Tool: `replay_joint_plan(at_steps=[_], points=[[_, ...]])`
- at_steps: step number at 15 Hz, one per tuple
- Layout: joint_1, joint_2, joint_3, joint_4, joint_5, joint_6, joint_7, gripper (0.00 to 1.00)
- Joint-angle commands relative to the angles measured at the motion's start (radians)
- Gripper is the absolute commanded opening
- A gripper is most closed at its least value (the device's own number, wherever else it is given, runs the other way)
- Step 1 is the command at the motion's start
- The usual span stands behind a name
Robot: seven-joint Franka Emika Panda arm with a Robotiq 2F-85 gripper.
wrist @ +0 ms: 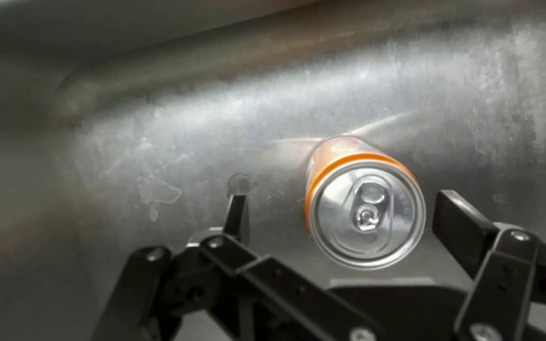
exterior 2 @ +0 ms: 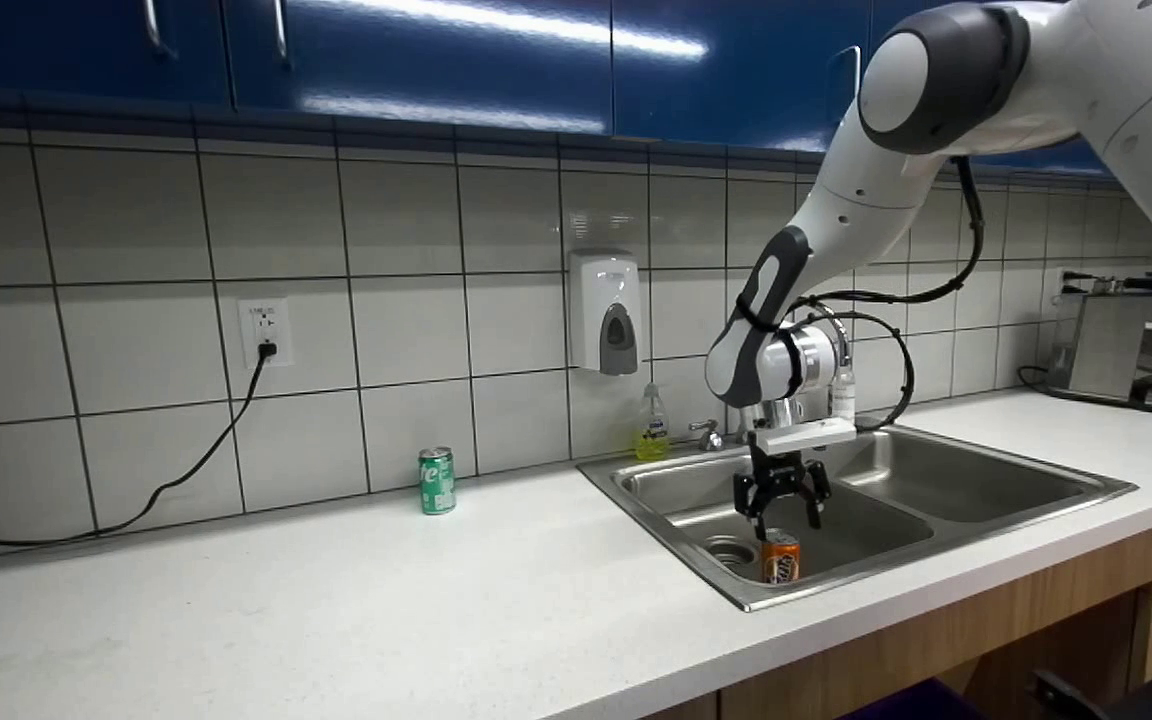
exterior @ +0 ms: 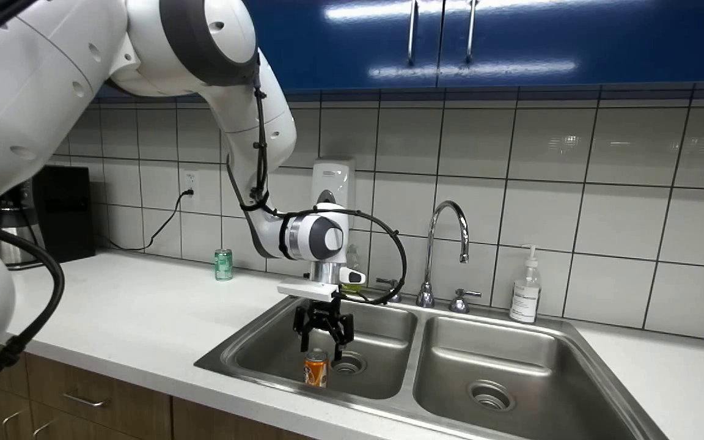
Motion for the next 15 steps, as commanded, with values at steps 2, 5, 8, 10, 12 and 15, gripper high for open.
replay_joint_plan(at_steps=[2,5,8,10,12,15], points=[[-0.031,0.048,0.033,0.056,0.031,-0.002,-0.049,1.0],[-0.031,0.06,0.041,0.058,0.045,0.0,-0.051,1.0],[-0.031,0.069,0.044,0.054,0.059,0.002,-0.05,1.0],[-0.032,0.074,0.046,0.053,0.063,0.002,-0.051,1.0],[-0.032,0.078,0.044,0.053,0.065,0.001,-0.049,1.0],[-0.034,0.081,0.041,0.052,0.065,0.001,-0.047,1.0]])
